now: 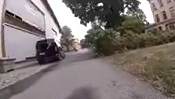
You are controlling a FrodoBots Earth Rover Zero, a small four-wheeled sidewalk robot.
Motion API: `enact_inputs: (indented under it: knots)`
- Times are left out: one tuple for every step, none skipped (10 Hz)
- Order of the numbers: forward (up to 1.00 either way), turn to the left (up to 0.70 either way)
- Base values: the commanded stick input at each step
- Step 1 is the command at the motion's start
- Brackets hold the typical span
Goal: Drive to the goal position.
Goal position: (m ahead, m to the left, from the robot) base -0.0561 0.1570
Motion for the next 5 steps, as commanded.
enact_inputs:
  knots:
    - [0.70,0.00]
    - [0.70,0.00]
    - [0.70,0.00]
    - [0.70,0.00]
    - [0.70,0.00]
